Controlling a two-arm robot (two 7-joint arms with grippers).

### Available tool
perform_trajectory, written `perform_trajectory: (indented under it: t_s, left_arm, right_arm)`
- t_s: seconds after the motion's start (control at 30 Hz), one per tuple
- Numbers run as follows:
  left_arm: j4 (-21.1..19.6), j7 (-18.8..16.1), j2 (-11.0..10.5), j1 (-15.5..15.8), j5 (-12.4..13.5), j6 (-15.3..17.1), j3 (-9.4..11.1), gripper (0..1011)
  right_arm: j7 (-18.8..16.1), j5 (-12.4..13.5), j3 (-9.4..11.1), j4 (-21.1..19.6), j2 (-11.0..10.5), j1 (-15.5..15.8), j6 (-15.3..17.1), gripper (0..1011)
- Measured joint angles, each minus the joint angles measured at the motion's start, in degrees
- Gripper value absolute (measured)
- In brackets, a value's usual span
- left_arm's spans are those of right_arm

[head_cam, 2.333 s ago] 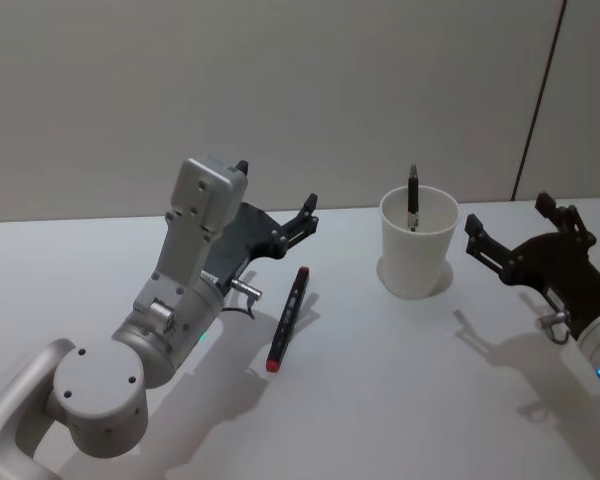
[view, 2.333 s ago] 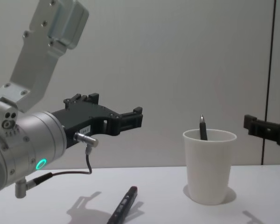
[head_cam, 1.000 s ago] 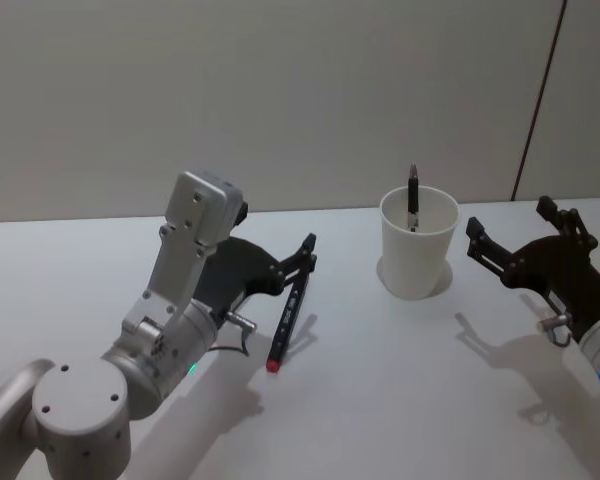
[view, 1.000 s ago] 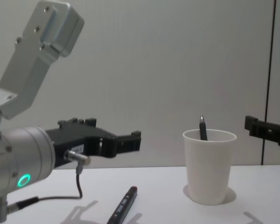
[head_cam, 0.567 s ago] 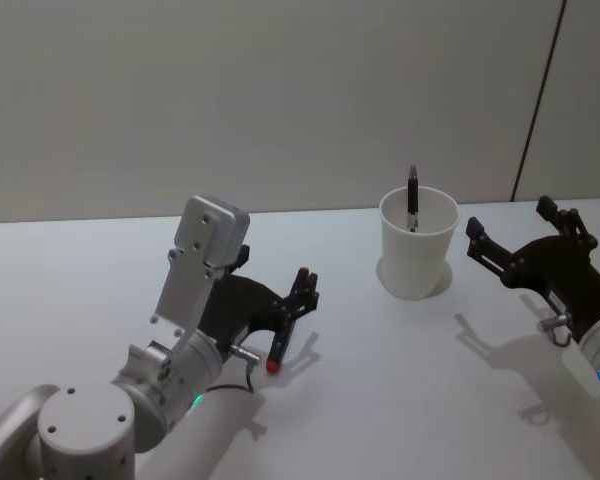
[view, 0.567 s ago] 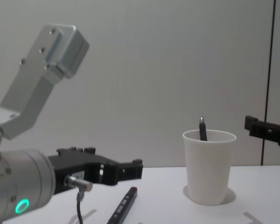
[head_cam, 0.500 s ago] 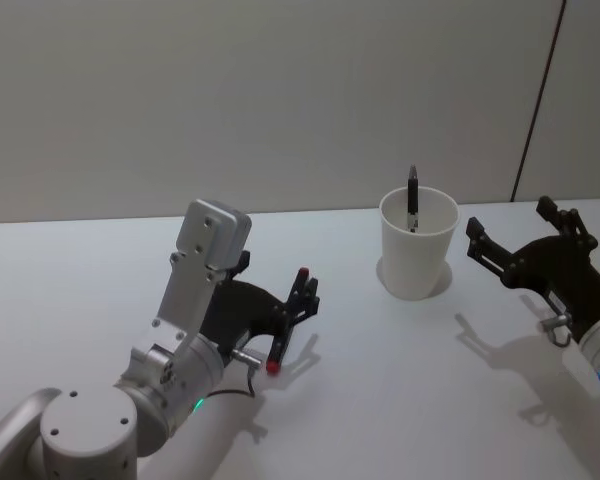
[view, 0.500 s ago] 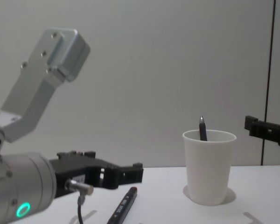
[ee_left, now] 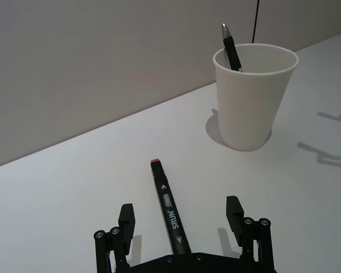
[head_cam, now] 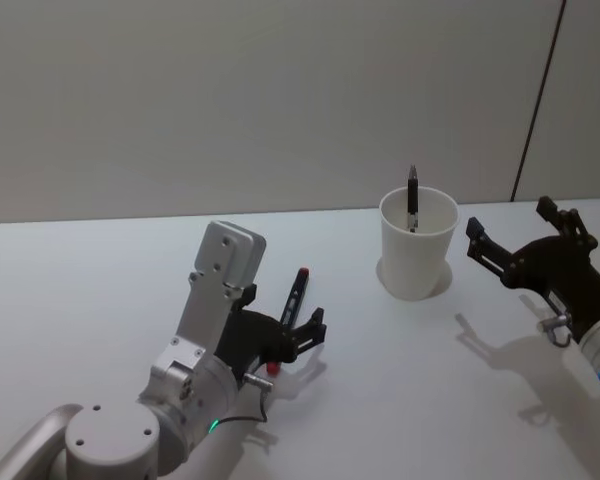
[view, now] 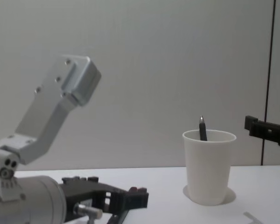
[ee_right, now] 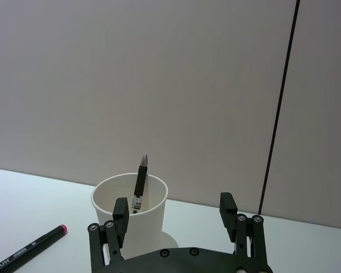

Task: Place the pen into the pen holder.

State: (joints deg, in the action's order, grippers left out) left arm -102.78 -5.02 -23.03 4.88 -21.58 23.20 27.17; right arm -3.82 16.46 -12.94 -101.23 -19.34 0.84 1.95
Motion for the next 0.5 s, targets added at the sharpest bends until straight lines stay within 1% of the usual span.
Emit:
perform_trajectory:
  t_s: [0.17,0.5]
  left_arm:
    - [0.87,-0.78,1.11,0.12,0.04,1.64,0.33,1001]
    - [1.89,-2.44,2.52,0.26,-0.01,3.69,0.49,1001]
  right_arm:
    - [0.00,0.00,0.00,0.00,0.00,0.00,0.00,1001]
    - [0.00,0.00,0.00,0.00,0.00,0.00,0.00,1001]
